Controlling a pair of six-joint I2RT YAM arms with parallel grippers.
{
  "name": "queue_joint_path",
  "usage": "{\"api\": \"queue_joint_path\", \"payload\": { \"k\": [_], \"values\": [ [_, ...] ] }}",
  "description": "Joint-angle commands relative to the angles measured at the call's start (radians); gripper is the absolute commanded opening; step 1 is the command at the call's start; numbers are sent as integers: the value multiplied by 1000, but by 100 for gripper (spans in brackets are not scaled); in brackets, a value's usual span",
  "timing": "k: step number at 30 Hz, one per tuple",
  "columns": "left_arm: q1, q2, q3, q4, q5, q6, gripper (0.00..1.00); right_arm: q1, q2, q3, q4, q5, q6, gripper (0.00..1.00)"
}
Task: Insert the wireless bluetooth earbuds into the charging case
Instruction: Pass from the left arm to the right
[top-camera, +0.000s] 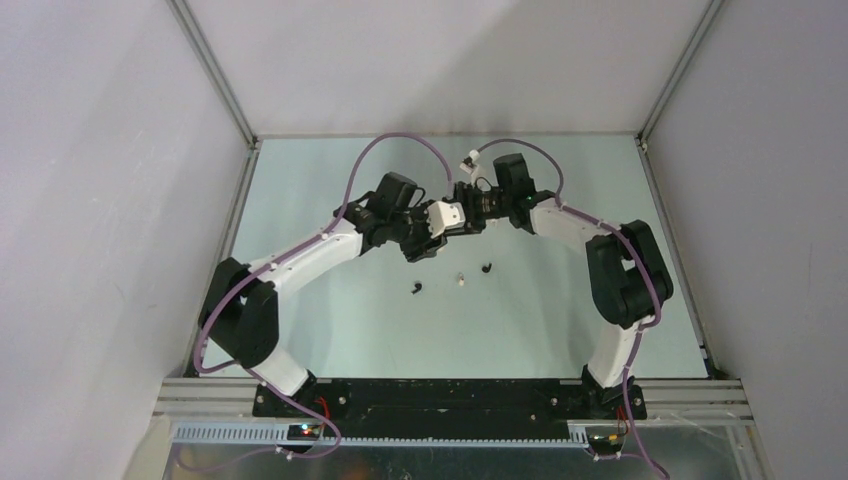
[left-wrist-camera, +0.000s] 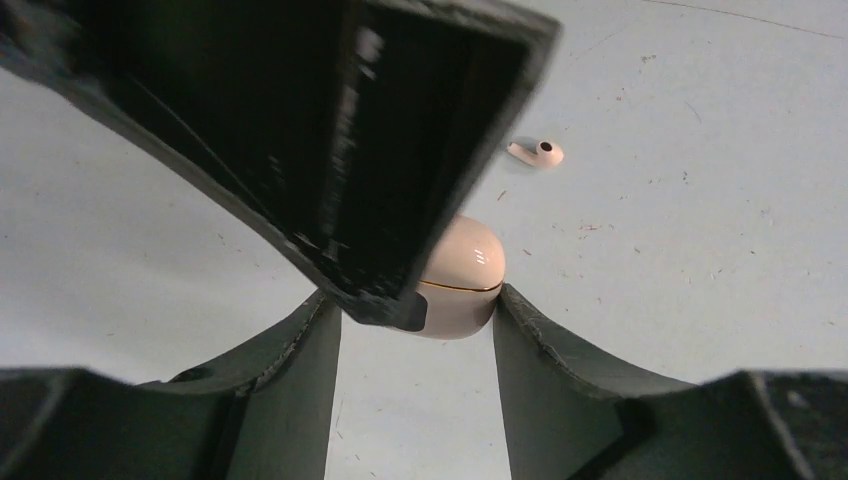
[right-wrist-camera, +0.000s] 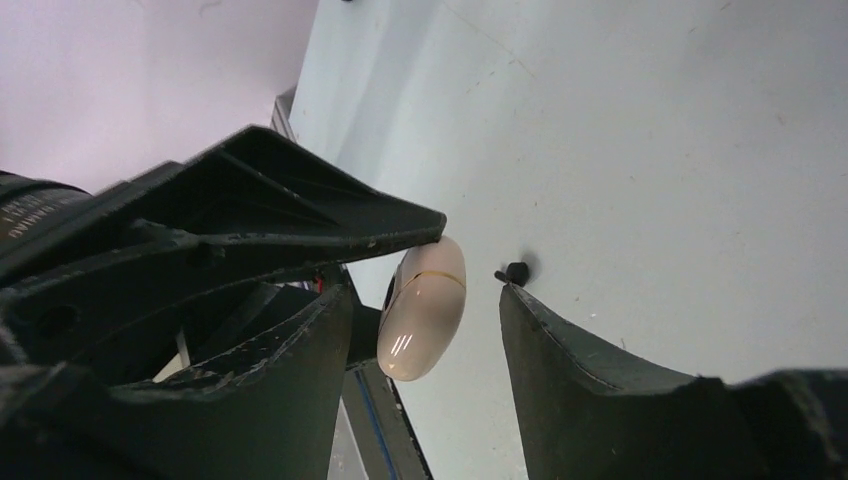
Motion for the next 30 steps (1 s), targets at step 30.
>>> {"api": "queue_joint_path", "payload": {
  "k": [30],
  "values": [
    [-6, -66, -14, 24, 28, -12, 41, 16, -6, 38, -28, -126, -50, 54]
  ]
}}
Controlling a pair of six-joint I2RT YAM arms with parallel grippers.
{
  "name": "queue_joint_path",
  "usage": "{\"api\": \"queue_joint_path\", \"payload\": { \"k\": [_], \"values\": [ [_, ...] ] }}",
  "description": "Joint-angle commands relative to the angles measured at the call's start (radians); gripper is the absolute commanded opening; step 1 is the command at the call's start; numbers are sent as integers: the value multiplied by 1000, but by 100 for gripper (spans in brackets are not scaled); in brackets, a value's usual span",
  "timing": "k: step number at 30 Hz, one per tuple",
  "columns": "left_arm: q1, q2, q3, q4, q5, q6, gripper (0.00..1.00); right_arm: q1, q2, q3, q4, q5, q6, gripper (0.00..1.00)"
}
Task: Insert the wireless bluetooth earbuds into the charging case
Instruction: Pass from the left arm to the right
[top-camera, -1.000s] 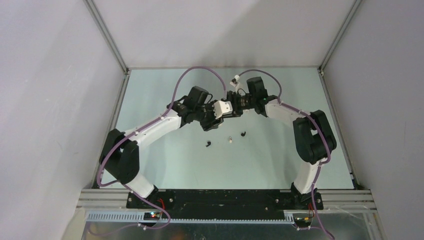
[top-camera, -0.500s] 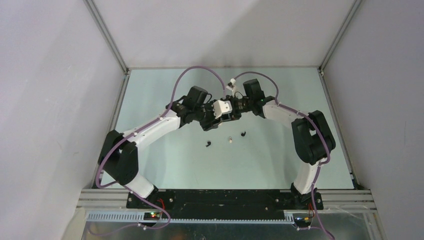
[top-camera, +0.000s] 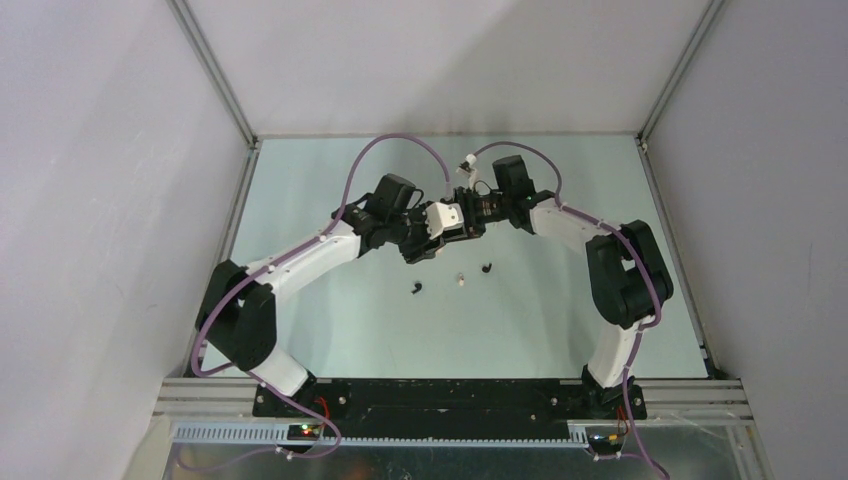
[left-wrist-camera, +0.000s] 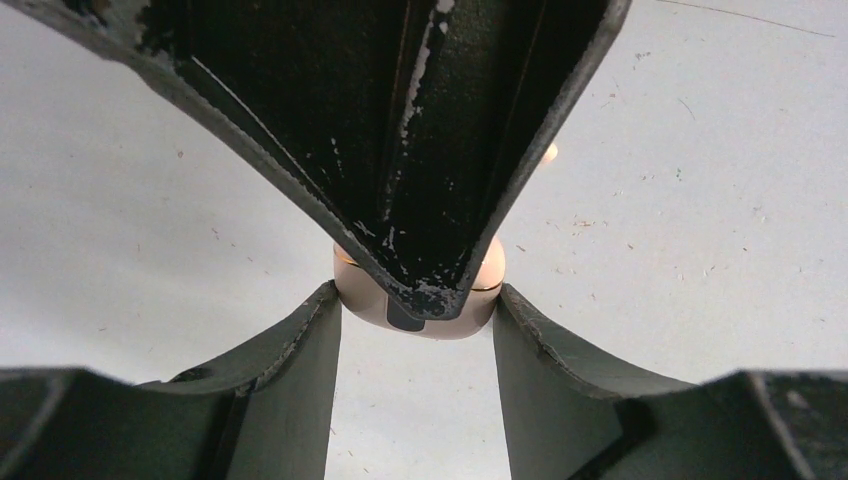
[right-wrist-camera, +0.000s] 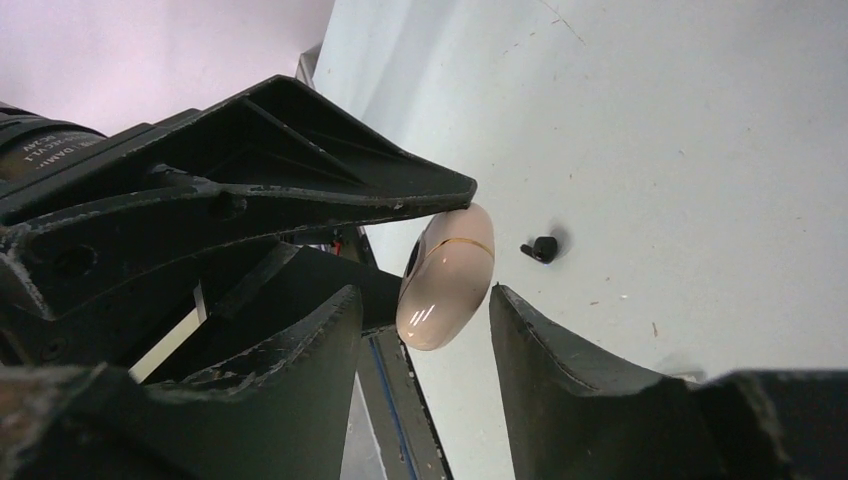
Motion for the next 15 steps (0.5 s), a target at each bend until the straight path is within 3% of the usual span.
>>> {"api": "queue_joint_path", "payload": {
  "k": [1, 9, 15],
  "values": [
    [-5, -49, 7, 19, 27, 0, 41, 11, -2, 37, 42, -45, 20, 54],
    [-5, -52, 7, 26, 36, -12, 41, 11, 11, 37, 60, -58, 35, 38],
    [-7, -51, 3, 30, 37, -12, 42, 15, 7, 37, 54, -42, 22, 32]
  ]
}}
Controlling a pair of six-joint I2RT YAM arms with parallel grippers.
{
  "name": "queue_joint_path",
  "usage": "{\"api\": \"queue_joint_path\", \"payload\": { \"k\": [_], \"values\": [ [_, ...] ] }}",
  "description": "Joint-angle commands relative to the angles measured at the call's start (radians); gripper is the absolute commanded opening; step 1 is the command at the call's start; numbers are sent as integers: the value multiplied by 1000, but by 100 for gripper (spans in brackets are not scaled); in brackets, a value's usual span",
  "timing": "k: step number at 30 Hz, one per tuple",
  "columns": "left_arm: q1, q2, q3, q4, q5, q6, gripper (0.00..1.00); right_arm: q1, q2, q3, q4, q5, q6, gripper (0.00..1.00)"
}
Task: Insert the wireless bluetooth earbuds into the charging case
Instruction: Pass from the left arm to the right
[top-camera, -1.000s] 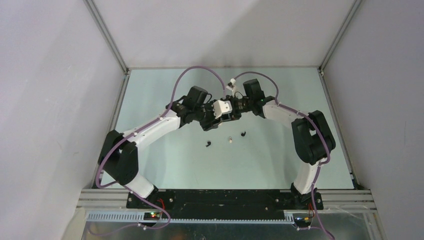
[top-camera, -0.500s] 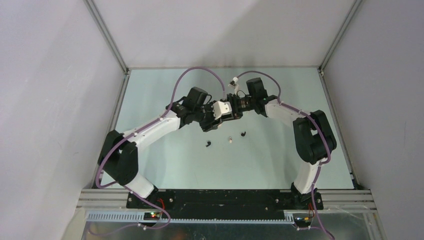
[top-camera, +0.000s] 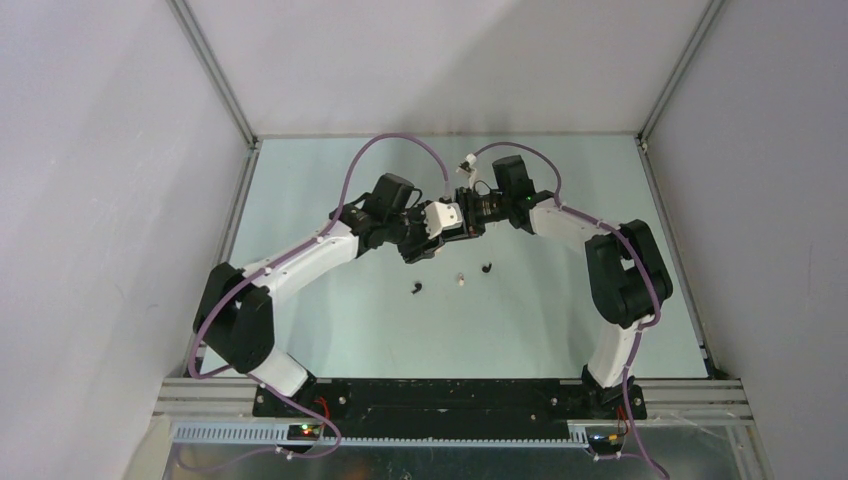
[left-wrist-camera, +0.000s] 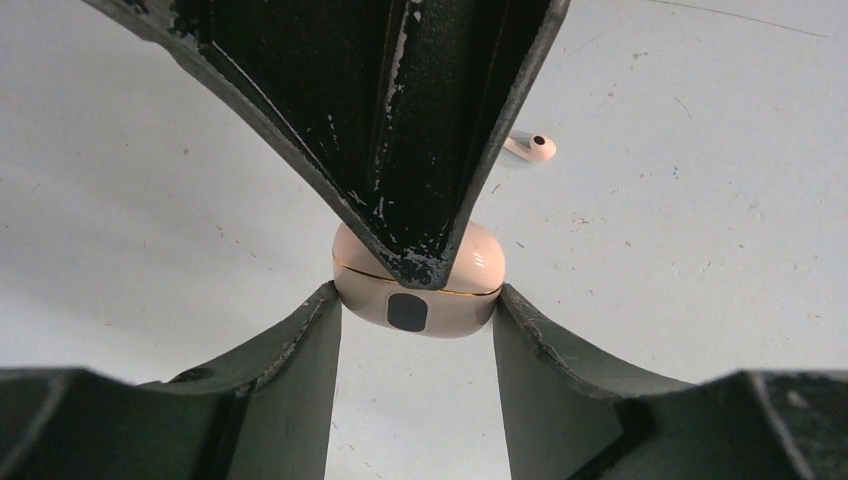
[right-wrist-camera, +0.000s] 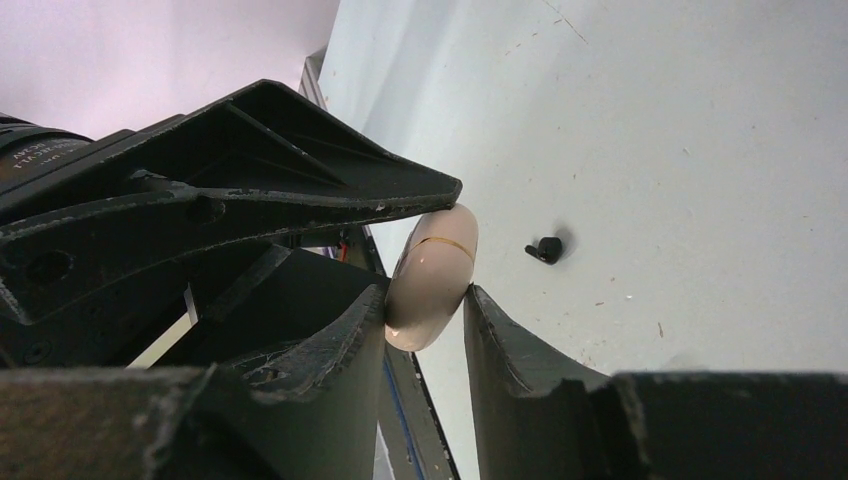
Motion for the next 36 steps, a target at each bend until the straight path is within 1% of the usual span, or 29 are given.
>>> {"api": "queue_joint_path", "payload": {
  "k": [1, 6, 9, 11, 12, 14, 15, 17, 19, 22, 26, 29, 31, 32, 34, 36],
  "values": [
    [-7, -35, 3, 38, 38, -12, 42, 16, 3, 38, 39, -32, -7, 31],
    [-6, -42, -2, 42, 36, -16, 44, 12, 11, 38, 58, -61, 11, 19],
    [-7, -44, -7, 51, 27, -24, 49, 9, 7, 37, 60, -67, 11, 17],
    [-6, -49, -14, 63, 17, -30, 56, 4, 3, 37, 58, -68, 8, 16],
    [-7, -50, -20, 70, 12, -33, 57, 3, 2, 37, 57, -68, 7, 16],
    [-6, -53, -24, 79, 9, -35, 65, 3, -1, 38, 51, -69, 1, 16],
    [-7, -54, -24, 81, 9, -35, 83, 3, -1, 38, 49, -68, -2, 16],
    [-6, -57, -26, 79, 11, -34, 97, 0, -2, 37, 45, -68, -6, 16],
    [-6, -63, -26, 77, 13, -30, 99, -4, -5, 37, 44, -70, -11, 16],
    [-5, -79, -38, 79, 19, -24, 99, -11, -14, 38, 24, -67, -31, 16],
    [10, -135, -51, 69, 66, -14, 100, -26, -51, 38, -22, -62, -81, 14],
    [46, -176, -43, 41, 162, -17, 99, -43, -83, 38, -85, -66, -130, 14],
    [91, -200, -28, 23, 254, -36, 99, -49, -117, 39, -140, -64, -186, 14],
    [123, -201, -21, 6, 331, -49, 99, -51, -140, 38, -161, -64, -231, 14],
    [156, -187, -2, -17, 416, -71, 99, -52, -173, 38, -218, -62, -291, 14],
    [168, -157, 16, -35, 467, -84, 100, -50, -200, 37, -266, -65, -339, 14]
  ]
}}
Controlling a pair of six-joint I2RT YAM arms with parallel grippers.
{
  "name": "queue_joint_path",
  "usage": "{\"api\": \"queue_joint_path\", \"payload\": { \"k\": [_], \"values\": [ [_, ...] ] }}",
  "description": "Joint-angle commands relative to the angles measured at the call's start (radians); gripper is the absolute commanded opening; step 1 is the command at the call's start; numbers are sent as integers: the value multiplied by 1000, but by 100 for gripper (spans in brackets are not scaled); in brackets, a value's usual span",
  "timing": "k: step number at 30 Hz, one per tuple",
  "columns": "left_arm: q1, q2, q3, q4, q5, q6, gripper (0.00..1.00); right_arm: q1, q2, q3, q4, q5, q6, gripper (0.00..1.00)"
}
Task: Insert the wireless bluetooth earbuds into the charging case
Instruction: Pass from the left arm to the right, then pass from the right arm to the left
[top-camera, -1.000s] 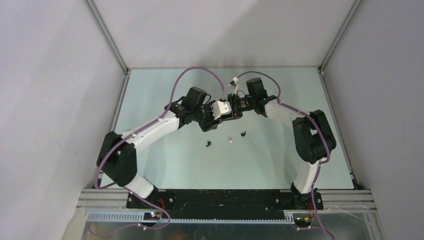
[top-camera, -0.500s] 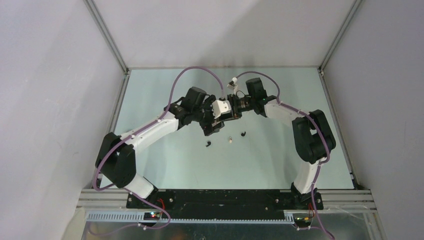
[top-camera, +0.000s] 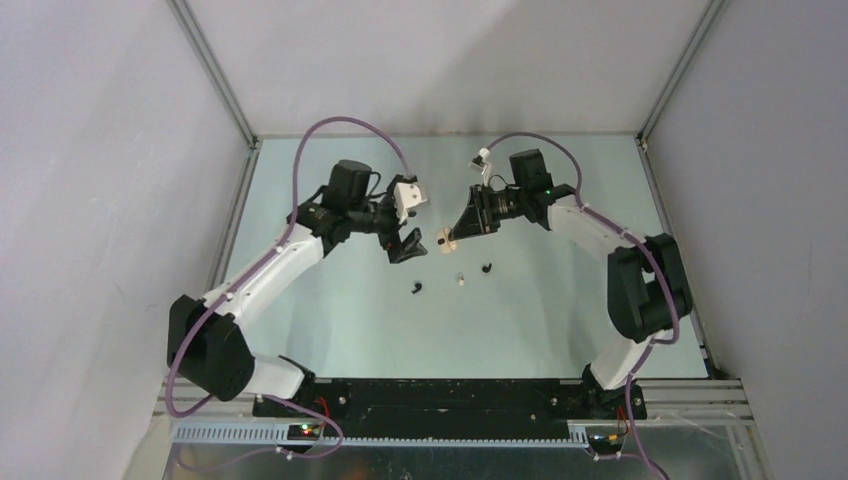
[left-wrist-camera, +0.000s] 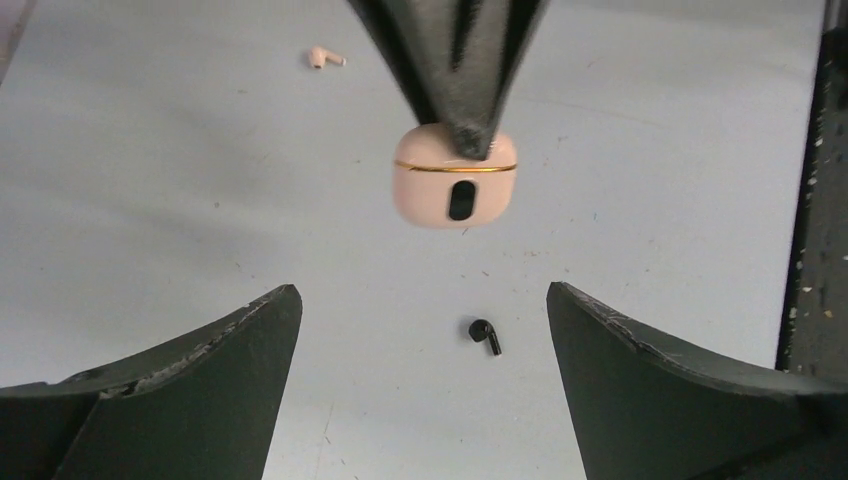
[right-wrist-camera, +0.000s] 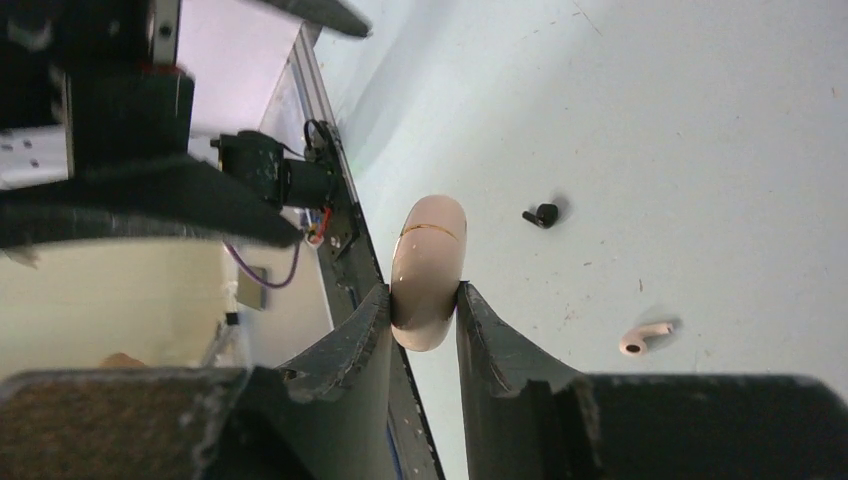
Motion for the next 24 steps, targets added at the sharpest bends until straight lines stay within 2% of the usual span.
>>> {"api": "queue_joint_path", "payload": {
  "k": [1, 6, 12, 17, 21, 24],
  "values": [
    [35, 27, 63, -47, 218, -50, 100, 3, -109, 38, -133, -25, -170, 14],
    [38, 167, 155, -165, 353, -50, 99, 18, -154, 37, -192, -30, -238, 14],
    [45, 295, 348, -508, 512, 166, 99, 35, -198, 36, -261, -25, -338, 15],
    [45, 379, 433, -754, 584, 353, 99, 40, -223, 38, -273, -31, -381, 16],
    [42, 400, 450, -780, 612, 373, 98, 47, -233, 32, -255, -28, -389, 18],
    [33, 399, 445, -755, 601, 328, 96, 47, -237, 26, -238, -27, -391, 18]
  ]
}}
